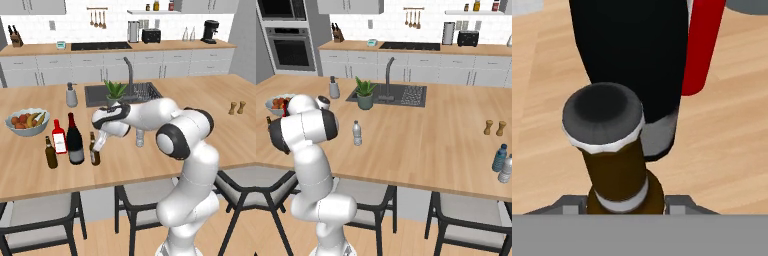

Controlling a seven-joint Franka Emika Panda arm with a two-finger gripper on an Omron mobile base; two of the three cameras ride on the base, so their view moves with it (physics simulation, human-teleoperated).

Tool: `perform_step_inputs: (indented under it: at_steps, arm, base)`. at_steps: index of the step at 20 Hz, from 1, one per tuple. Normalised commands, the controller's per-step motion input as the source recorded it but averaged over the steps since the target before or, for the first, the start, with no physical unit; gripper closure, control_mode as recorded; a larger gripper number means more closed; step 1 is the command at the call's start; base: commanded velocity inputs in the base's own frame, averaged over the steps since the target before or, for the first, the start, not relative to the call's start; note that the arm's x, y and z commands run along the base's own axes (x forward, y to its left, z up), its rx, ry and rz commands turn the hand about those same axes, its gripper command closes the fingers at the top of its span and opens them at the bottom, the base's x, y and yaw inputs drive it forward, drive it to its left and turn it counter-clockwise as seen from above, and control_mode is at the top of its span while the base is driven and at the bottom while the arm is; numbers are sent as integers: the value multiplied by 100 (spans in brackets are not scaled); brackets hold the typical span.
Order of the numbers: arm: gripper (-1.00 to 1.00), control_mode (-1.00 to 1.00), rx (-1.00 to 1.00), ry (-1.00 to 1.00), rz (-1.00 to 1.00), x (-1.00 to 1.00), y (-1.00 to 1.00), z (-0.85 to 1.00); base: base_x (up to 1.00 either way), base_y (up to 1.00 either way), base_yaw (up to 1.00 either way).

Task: Move the plastic bottles in the middle to the plastics group, and the glass bottles in the middle to the glass group.

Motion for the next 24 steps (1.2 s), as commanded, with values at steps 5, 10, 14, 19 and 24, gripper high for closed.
perform_step_inputs:
  at_steps: [5,10,14,19,24]
  arm:
    - [100,-100,0,-6,4,11,8,2]
    - [100,-100,0,-11,2,1,11,1]
    - [100,-100,1,-11,0,0,0,0]
    - [-100,-100,1,-1,0,0,0,0]
    - [-100,-100,0,0,0,0,0,0]
  base:
    - [0,0,0]
    - [0,0,0]
    - [0,0,0]
    - [0,0,0]
    - [0,0,0]
